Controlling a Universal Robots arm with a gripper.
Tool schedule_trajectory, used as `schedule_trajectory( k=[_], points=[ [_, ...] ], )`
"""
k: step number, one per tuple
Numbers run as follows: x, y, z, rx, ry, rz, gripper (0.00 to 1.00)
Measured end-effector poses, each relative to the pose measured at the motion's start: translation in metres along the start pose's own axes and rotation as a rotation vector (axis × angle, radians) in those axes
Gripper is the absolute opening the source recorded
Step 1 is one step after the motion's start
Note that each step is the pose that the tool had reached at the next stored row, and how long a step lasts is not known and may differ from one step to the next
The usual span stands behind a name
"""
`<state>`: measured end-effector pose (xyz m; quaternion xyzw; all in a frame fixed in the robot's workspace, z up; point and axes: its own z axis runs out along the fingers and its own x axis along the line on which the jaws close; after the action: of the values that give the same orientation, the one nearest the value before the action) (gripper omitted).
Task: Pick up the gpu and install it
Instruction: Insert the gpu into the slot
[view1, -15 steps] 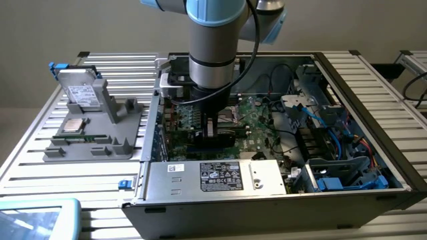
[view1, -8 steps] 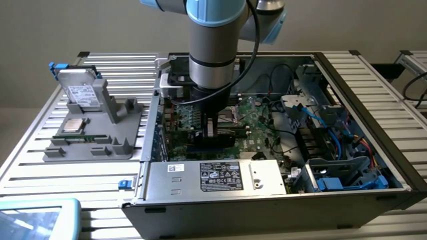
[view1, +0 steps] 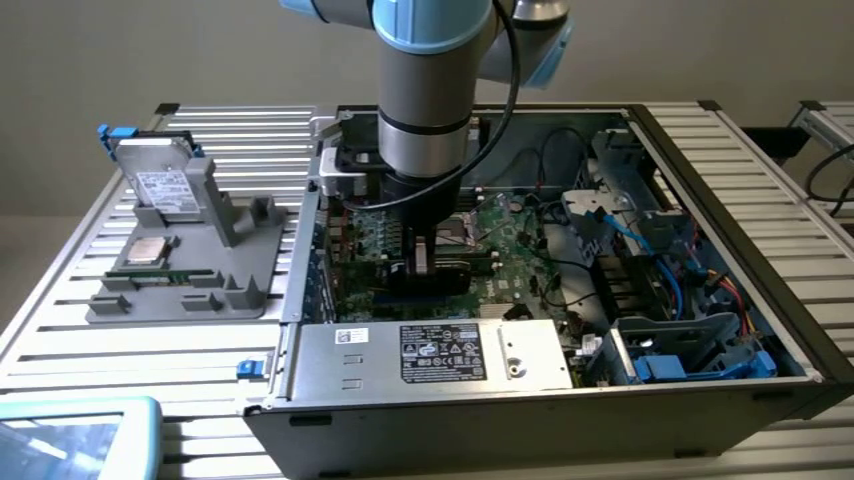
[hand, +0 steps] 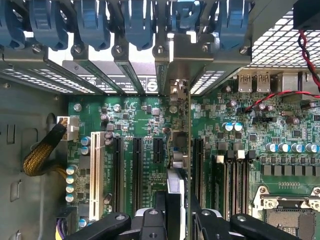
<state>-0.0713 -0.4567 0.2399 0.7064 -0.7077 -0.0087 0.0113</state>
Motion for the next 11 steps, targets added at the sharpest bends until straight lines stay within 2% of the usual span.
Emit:
schedule_trajectory(
  k=[11],
  points=[
    [0.0005, 0.0, 0.0, 0.0, -0.0002, -0.002, 0.27]
  ],
)
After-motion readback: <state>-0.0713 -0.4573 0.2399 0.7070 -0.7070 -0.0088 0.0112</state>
